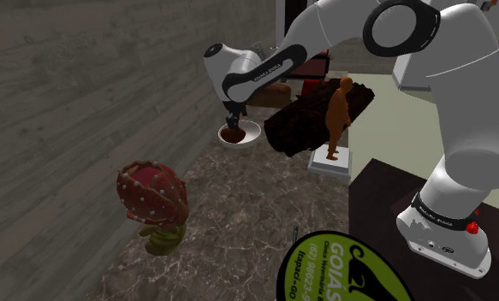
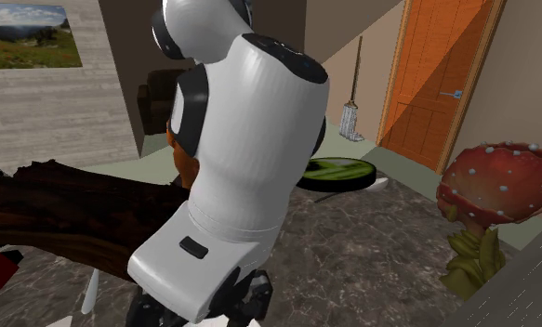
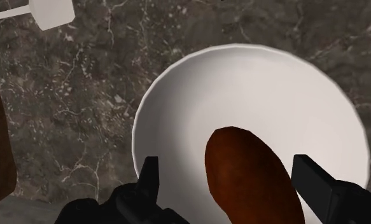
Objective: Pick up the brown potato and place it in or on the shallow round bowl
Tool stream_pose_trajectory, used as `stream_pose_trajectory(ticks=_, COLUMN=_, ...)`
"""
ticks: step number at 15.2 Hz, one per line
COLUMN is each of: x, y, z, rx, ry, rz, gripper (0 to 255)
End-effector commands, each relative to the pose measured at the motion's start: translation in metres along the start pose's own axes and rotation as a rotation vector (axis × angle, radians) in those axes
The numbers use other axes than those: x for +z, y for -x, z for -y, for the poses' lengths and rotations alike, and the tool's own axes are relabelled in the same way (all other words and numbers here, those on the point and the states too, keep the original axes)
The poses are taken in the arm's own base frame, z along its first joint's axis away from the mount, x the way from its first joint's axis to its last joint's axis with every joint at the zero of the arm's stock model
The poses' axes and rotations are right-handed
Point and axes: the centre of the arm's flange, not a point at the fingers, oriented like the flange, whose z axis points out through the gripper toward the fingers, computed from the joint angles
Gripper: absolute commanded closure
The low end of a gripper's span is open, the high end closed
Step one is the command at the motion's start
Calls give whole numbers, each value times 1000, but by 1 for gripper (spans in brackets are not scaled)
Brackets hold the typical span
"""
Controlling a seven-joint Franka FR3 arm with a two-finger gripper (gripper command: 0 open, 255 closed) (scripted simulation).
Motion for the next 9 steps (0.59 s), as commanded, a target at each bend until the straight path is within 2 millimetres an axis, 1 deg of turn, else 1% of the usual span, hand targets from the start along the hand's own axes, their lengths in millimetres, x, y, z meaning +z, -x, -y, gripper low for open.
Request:
stream_pose_trajectory(ticks=1, x=-21, y=0, z=1, rx=0, ry=0, rz=0, gripper=0)
stream_pose_trajectory(ticks=3, x=-44, y=0, z=1, rx=0, ry=0, rz=0, gripper=0)
stream_pose_trajectory(ticks=9, x=-44, y=0, z=1, rx=0, ry=0, rz=0, gripper=0)
